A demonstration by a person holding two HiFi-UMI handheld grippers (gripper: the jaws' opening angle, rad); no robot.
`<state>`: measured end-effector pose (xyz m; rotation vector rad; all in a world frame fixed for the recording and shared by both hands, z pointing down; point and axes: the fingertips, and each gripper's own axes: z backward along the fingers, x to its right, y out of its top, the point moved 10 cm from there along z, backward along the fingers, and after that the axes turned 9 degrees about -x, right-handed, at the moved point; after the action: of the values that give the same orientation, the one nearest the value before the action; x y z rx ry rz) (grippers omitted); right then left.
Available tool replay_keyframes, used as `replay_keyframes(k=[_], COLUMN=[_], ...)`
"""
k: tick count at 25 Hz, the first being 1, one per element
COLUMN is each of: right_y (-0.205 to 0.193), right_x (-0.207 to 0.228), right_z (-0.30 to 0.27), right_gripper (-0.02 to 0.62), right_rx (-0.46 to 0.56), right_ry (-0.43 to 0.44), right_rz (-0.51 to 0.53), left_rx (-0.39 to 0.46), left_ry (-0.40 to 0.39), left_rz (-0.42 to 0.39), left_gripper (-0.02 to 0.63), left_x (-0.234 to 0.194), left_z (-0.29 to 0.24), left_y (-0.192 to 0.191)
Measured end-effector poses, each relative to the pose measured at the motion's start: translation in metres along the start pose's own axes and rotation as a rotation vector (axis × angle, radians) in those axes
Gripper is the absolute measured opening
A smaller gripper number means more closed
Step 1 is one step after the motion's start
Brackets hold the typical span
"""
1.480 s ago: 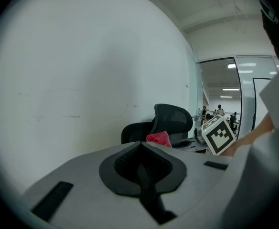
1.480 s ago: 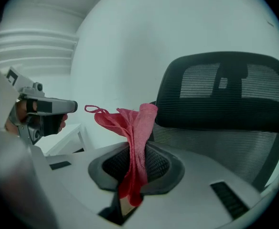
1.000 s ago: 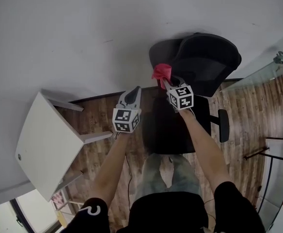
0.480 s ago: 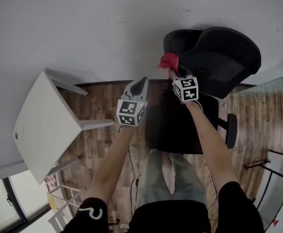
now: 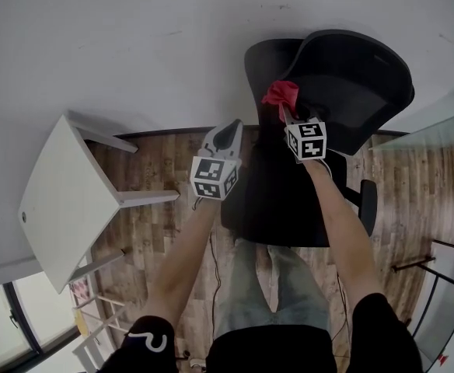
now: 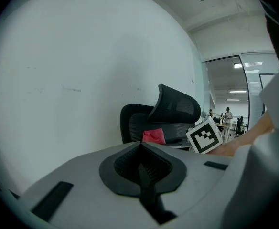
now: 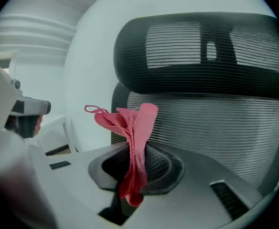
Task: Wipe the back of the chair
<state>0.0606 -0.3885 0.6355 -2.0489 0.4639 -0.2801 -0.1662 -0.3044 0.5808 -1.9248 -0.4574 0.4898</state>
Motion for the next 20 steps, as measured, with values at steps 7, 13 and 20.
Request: replay_keyframes(k=[7, 13, 20], right_y=[-0.011, -0.027, -0.046], right_x=[0.053, 0.098, 0.157], right_z=[0.028, 0.057, 0.095], right_gripper=[0.075, 0.077, 0.077], right_rx=[0.014, 0.021, 0.029], right_ry=[-0.062, -0.118, -0.209], right_rz=[-0.037, -0.068, -0.118], left_rx=[0.005, 0.016, 0.015], left_ry=[-0.043, -0.084, -0.136], left_rz=[-0.038, -0.069, -0.099], left_gripper=[0.023, 0.024, 0.024], left_x=[0.038, 0.074, 0.116], left_z=[-0.026, -0.051, -0.079], left_y=[0.013, 0.025, 0.035])
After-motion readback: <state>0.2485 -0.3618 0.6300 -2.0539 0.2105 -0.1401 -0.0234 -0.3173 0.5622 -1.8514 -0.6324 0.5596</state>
